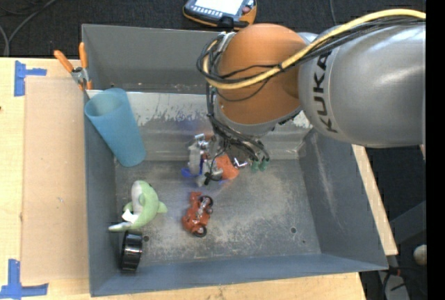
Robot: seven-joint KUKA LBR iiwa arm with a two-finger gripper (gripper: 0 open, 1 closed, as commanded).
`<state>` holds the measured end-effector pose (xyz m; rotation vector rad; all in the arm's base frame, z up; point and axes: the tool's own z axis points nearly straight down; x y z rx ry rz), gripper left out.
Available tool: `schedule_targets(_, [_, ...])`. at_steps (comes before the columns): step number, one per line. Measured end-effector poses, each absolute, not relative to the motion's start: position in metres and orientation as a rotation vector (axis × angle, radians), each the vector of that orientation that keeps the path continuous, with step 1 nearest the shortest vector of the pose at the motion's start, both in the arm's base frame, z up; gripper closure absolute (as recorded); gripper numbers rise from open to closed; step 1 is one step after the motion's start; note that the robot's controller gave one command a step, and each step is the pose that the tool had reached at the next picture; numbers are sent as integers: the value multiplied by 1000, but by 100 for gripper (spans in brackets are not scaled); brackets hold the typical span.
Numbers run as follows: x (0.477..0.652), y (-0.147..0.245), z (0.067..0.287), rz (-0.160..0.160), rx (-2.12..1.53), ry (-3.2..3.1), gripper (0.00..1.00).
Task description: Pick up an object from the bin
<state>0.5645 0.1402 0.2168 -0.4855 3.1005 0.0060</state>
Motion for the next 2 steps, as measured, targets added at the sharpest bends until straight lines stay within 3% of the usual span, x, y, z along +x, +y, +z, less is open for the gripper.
schedule_targets(2, [568, 149, 281, 6, -702, 3057, 100])
